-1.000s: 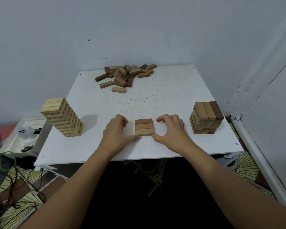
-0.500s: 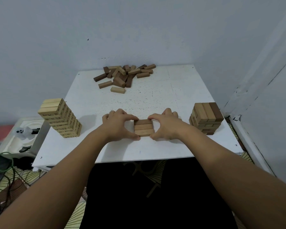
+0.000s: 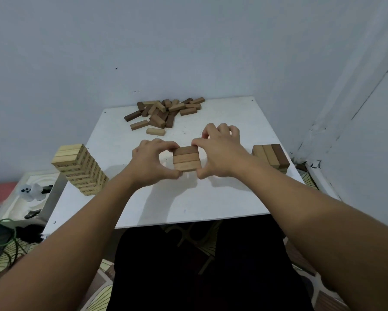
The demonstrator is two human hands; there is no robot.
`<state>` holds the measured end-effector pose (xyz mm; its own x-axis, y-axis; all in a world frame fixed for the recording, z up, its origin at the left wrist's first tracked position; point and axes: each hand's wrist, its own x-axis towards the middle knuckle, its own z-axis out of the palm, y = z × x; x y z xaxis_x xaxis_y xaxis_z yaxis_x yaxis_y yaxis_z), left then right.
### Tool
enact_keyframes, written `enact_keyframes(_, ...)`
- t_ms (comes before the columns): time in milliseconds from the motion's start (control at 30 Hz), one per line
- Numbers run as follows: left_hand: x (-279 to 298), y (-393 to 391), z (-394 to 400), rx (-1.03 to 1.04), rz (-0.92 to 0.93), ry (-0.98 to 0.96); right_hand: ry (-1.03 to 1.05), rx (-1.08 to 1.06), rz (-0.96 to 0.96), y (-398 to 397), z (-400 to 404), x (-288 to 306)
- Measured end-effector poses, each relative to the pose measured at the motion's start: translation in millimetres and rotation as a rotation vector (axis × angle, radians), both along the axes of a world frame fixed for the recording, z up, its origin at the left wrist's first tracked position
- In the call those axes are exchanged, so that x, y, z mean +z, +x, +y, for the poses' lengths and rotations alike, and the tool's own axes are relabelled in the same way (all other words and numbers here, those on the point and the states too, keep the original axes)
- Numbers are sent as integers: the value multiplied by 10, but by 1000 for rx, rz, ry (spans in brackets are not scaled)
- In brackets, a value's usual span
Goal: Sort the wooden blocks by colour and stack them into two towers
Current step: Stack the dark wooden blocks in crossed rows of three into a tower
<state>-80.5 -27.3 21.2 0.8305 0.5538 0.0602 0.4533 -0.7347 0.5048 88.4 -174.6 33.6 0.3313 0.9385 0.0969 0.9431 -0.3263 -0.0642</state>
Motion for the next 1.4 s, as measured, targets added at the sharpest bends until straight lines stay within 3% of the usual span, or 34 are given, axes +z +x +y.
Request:
enact_keyframes(333,293,643,-508,-113,-133,-26,20,-109,79,532,-719,443)
enact_keyframes(667,264,1329,-1051,-213,-90,-30,-13,-233,270,1111,-1481,434)
enact_keyframes(1400,164,1345,-1156,-175,13,-168,-126,-223,440,1351,-1474,213)
